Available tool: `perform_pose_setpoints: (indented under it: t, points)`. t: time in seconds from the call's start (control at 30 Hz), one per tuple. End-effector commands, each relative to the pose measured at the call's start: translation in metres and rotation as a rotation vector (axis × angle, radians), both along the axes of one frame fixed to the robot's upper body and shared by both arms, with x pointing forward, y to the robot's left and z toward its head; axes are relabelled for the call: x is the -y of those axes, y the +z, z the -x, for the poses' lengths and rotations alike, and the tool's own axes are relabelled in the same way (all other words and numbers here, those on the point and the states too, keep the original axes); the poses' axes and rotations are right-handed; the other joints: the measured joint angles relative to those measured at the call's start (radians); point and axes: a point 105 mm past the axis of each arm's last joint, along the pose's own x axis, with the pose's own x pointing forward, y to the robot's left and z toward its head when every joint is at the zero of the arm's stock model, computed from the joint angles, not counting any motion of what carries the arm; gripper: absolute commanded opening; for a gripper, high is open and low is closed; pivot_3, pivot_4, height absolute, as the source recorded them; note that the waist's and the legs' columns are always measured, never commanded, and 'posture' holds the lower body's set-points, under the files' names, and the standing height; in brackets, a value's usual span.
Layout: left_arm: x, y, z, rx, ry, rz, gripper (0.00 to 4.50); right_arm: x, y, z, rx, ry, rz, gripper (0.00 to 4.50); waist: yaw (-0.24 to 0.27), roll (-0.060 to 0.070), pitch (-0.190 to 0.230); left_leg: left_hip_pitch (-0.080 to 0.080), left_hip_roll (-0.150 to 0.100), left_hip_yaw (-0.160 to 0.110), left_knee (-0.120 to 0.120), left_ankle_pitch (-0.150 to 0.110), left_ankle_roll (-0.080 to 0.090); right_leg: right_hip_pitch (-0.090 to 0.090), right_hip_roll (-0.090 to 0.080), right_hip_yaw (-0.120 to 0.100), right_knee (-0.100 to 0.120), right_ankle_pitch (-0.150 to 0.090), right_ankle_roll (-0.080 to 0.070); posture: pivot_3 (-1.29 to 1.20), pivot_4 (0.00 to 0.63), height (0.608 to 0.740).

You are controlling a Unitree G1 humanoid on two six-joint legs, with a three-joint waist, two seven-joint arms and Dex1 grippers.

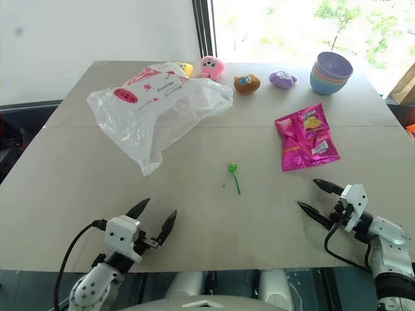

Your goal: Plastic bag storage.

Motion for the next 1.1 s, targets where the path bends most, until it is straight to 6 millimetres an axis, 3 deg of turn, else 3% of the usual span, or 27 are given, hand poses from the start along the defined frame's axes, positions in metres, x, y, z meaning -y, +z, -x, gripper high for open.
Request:
perform_pose_setpoints:
  t: [0.03,0.47,0.63,0.73,0.9,1.0,1.1]
  points:
    - [0.001,-0.003,0.0,-0.01,-0.002,0.011,4.25,-0.002,-0.015,0.008,-0.064,0.006,-0.01,4.5,0.0,0.0,0.0,0.0,0.0,0.0,0.0,0.0,0.0,0.0,0.0,0.0,0.0,0.0,0.0,0.0,0.15,0.74]
    - [-0.001,0.005,-0.004,0.027,0.023,0.038,4.25,-0.007,-0.013,0.007,-0.059,0.02,-0.015,4.5,-0.001,0.0,0.0,0.0,0.0,0.0,0.0,0.0,0.0,0.0,0.0,0.0,0.001,0.001,0.001,0.0,0.15,0.74]
    - [-0.005,0.017,-0.007,0.08,0.051,0.033,4.25,-0.014,-0.01,0.007,-0.05,0.055,-0.018,4.5,-0.002,-0.001,0.001,0.0,0.0,0.0,0.0,0.0,0.0,0.0,0.0,0.0,0.001,0.001,0.002,0.0,0.15,0.74]
    - [-0.009,0.036,-0.011,0.165,0.095,0.012,4.25,-0.029,0.005,0.005,-0.016,0.105,-0.054,4.5,-0.002,-0.002,0.001,0.0,0.0,0.0,0.0,0.0,0.0,-0.001,0.0,0.0,0.001,0.002,0.002,0.0,0.15,0.74]
    - [-0.024,0.086,-0.036,0.383,0.215,-0.099,4.25,-0.07,0.037,0.004,0.029,0.242,-0.116,4.5,-0.001,0.004,0.007,-0.001,0.0,0.0,0.003,0.0,0.0,-0.002,0.0,0.0,0.005,0.002,0.003,0.0,0.15,0.74]
    - [-0.036,0.1,-0.048,0.433,0.29,-0.138,4.25,-0.089,0.051,0.004,0.016,0.286,-0.14,4.5,-0.002,0.007,0.008,-0.002,0.0,-0.001,0.005,0.0,0.0,-0.003,-0.001,0.0,0.007,0.002,0.003,0.0,0.15,0.74]
    - [-0.042,0.097,-0.062,0.417,0.327,-0.155,4.25,-0.107,0.066,0.002,0.011,0.316,-0.15,4.5,-0.002,0.006,0.009,-0.002,-0.001,0.0,0.005,0.0,0.0,-0.003,-0.001,0.001,0.007,0.002,0.003,0.0,0.15,0.74]
